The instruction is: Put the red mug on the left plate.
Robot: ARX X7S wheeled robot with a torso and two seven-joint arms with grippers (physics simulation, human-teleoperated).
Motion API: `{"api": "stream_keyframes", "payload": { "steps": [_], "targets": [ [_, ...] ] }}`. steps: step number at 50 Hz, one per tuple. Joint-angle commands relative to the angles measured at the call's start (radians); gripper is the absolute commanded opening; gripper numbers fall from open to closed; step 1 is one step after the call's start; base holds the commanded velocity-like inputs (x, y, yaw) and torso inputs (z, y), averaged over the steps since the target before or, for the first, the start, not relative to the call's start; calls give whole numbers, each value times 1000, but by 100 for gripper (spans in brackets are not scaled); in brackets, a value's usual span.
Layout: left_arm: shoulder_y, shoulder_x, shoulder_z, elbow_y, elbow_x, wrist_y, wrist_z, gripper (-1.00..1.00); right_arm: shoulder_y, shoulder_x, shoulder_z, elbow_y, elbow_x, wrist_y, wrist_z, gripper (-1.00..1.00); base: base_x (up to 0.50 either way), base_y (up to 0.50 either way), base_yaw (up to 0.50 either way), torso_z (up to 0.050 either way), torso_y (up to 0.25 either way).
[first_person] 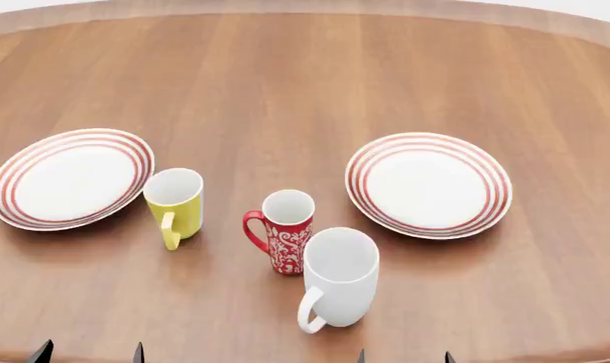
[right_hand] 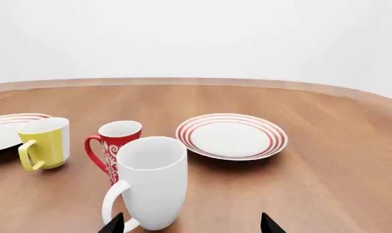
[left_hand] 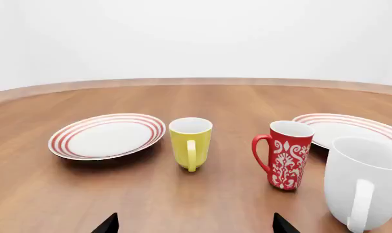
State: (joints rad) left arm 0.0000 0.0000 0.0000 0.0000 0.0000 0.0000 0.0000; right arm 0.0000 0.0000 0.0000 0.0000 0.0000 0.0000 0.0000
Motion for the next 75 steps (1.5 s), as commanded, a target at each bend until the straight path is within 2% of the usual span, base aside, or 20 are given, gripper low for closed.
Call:
{"api": "stream_keyframes", "payload": {
  "steps": [1, 13, 75],
  "targets": [
    [-1, -17, 22, -5, -12, 11, -14, 100, 1, 15, -18, 3, 15, 3, 24, 100, 0, 0, 0, 0, 0],
    [-5, -49, 60, -12, -48, 15, -51, 100, 6, 52, -67, 12, 21, -14, 64, 100, 0, 98, 0, 0, 0],
    [-5, -120, 146, 1, -113, 18, -136, 100, 6, 123, -154, -1, 94, -26, 132, 100, 163, 383, 0, 0, 0]
  ]
}}
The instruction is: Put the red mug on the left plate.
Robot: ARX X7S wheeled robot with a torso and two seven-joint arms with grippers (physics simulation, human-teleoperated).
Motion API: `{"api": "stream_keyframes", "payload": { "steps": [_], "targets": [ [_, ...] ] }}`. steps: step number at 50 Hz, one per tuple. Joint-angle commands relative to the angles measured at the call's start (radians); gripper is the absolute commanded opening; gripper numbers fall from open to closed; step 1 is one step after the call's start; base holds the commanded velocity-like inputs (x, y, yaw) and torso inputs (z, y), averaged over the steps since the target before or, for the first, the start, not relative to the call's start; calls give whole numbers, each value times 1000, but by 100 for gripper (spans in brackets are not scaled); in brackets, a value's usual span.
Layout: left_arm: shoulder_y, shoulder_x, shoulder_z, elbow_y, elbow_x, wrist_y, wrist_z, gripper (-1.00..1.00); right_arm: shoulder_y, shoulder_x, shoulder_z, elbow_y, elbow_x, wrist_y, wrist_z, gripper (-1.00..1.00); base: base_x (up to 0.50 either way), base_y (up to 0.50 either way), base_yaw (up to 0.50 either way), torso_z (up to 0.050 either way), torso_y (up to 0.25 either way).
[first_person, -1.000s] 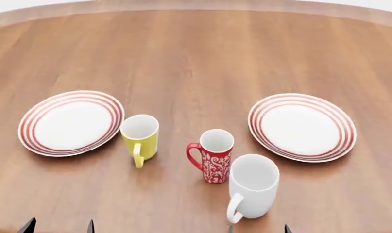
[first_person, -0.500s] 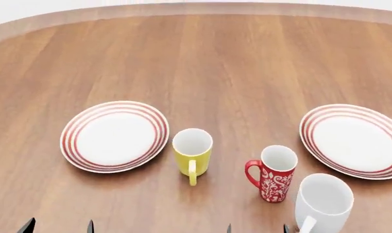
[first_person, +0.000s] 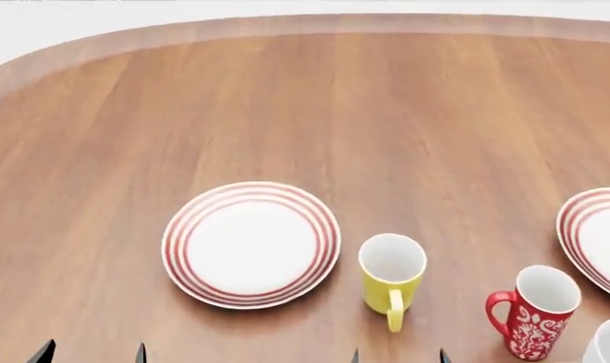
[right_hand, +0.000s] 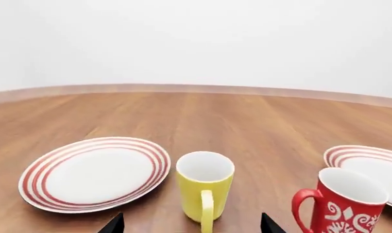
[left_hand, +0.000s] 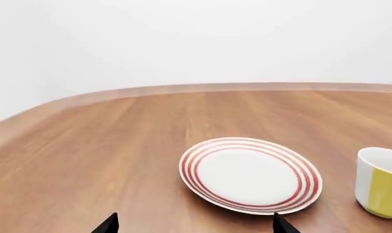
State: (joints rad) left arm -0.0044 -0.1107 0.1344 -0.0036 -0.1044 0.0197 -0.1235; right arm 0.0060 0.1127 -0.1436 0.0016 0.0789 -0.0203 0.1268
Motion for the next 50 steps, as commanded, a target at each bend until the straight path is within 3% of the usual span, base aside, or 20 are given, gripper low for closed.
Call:
{"api": "stream_keyframes", "payload": {
  "steps": [1, 9, 42, 50],
  "targets": [
    [-1, -10, 13, 4, -9, -1, -13, 100, 0, 10, -10, -2, 19, -4, 7, 100, 359, 383, 0, 0, 0],
    [-5, -16, 19, 0, -16, 1, -20, 100, 2, 15, -17, -2, 26, -2, 14, 100, 359, 216, 0, 0, 0],
    [-6, -38, 45, 1, -37, 6, -45, 100, 6, 34, -41, 3, 47, 7, 44, 100, 321, -21, 0, 0, 0],
    [-6, -42, 47, -1, -42, 6, -54, 100, 8, 15, -23, -146, 112, 284, 111, 100, 0, 0, 0, 0, 0]
  ]
}}
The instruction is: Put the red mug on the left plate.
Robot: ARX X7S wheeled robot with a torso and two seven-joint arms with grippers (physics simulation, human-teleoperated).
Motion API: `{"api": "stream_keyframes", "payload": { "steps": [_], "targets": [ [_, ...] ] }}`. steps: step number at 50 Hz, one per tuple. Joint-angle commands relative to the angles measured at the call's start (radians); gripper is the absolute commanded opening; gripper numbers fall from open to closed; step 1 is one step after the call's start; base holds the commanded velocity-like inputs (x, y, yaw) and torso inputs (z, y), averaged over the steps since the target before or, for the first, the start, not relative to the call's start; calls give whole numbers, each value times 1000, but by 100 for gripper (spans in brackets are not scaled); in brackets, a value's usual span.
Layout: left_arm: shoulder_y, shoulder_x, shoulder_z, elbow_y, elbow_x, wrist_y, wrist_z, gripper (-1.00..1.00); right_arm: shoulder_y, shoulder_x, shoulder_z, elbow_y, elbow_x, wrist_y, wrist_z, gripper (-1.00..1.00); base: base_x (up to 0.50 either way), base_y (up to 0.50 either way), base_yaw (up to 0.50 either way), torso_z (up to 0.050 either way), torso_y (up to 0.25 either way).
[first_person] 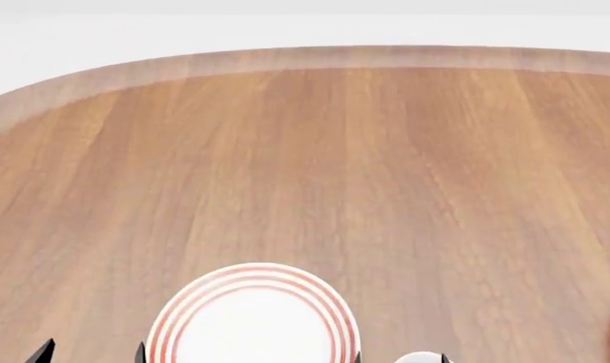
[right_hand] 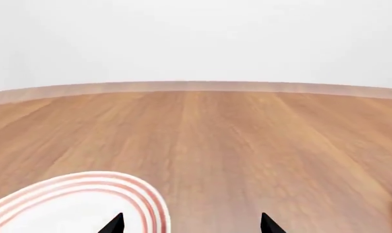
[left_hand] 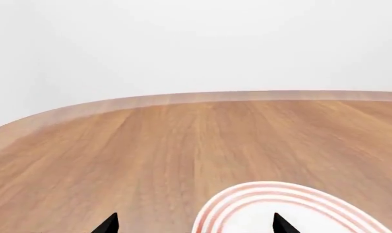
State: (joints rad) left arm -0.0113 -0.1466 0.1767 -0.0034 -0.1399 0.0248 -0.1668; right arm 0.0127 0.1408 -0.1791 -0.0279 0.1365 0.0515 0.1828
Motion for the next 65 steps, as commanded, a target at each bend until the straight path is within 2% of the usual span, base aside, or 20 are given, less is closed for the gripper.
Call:
{"api": "stream_keyframes", "payload": {
  "steps": [1, 13, 27, 52, 65],
  "targets": [
    [-3, -6, 5, -6, -6, 1, -12, 100, 3, -15, 20, -157, 55, 272, 86, 100, 0, 0, 0, 0, 0],
    [-9, -11, 12, -19, -14, 9, -17, 100, 5, -72, 147, -379, 195, 556, 265, 100, 0, 0, 0, 0, 0],
    [-11, -17, 21, -22, -20, 8, -26, 100, 24, -103, 248, -485, 325, 670, 406, 100, 0, 0, 0, 0, 0],
    [-13, -29, 34, -24, -31, 15, -39, 100, 25, -105, 388, -636, 528, 768, 622, 100, 0, 0, 0, 0, 0],
    [-18, -34, 43, -31, -36, 17, -44, 100, 21, -112, 423, -587, 575, 709, 691, 100, 0, 0, 0, 0, 0]
  ]
}}
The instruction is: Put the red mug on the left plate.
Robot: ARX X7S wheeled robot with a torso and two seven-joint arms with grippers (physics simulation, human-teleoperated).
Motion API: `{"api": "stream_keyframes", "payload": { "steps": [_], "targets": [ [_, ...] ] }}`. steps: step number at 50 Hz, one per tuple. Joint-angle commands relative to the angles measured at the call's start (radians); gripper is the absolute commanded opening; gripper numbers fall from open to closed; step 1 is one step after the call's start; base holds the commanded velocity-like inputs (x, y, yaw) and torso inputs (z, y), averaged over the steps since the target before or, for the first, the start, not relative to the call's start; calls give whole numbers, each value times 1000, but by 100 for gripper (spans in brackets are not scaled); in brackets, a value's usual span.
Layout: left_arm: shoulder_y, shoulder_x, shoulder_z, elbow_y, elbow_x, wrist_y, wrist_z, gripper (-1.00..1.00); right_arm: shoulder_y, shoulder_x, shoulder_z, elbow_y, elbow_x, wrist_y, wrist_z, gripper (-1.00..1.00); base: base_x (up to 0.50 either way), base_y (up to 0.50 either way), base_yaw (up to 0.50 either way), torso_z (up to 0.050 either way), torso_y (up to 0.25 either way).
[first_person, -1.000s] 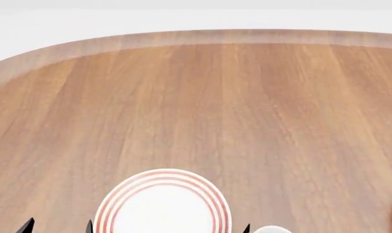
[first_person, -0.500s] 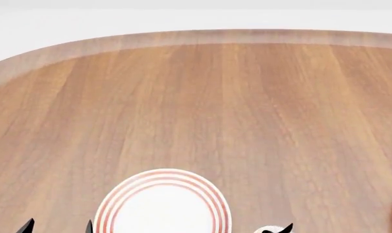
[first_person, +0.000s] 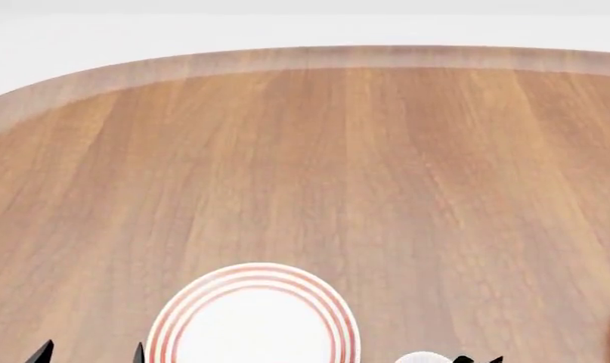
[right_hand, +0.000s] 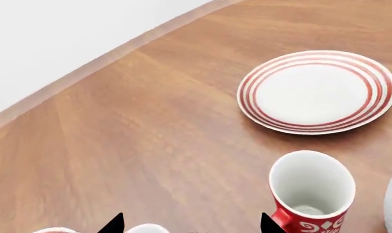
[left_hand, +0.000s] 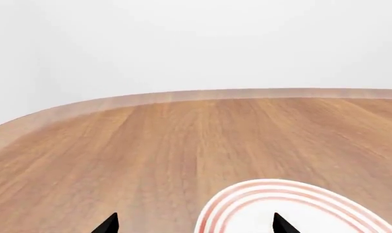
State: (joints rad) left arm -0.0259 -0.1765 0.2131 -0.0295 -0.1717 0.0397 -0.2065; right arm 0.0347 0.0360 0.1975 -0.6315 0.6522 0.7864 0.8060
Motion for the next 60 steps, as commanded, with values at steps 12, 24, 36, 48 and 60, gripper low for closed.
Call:
{"api": "stream_keyframes", "payload": {
  "steps": [12, 24, 36, 48, 60],
  "targets": [
    [-1, -10, 14, 3, -9, -1, -11, 100, 32, 2, 61, 50, 116, -49, 132, 100, 0, 0, 0, 0, 0],
    [2, -15, 17, 11, -16, -4, -19, 100, 69, 6, 4, 149, 59, -124, 221, 100, 0, 0, 0, 0, 0],
    [4, -21, 24, 21, -19, -8, -26, 100, 98, -5, 30, 201, 133, -163, 276, 100, 0, 0, 0, 0, 0],
    [4, -26, 29, 22, -24, -5, -31, 100, 143, 1, 13, 278, 159, -214, 308, 100, 0, 0, 0, 0, 0],
    [2, -29, 35, 18, -28, -4, -36, 100, 178, 12, -1, 370, 154, -271, 315, 100, 0, 0, 0, 0, 0]
  ]
}}
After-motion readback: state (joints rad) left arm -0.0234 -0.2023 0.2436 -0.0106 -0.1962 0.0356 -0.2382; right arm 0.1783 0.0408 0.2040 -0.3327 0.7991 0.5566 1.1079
